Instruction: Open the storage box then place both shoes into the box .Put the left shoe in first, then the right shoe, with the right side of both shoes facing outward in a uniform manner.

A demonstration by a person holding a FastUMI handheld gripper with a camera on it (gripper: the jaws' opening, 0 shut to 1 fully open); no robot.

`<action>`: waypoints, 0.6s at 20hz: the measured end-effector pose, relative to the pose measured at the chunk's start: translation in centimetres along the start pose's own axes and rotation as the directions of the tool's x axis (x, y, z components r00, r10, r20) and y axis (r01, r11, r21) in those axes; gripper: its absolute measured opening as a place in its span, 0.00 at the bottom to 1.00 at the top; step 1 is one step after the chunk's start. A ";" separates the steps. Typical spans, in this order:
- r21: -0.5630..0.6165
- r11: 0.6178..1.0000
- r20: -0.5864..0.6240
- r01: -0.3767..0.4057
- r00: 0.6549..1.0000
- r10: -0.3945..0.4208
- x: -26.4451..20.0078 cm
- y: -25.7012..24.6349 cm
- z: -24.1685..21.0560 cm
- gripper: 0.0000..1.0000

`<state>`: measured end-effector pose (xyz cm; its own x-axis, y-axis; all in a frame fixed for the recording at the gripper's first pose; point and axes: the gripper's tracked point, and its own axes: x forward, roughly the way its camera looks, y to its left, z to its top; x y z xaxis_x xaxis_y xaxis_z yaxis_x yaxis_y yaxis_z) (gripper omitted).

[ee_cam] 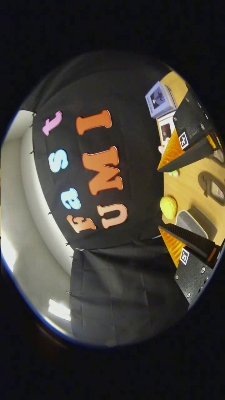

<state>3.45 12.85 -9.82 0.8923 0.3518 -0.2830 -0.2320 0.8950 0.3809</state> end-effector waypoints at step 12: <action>0.308 0.947 -0.352 -0.094 0.913 0.205 6.5 3.6 -12.7 0.98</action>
<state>3.48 21.79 -21.47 0.6309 0.6013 -0.4903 -0.1840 0.7299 0.6583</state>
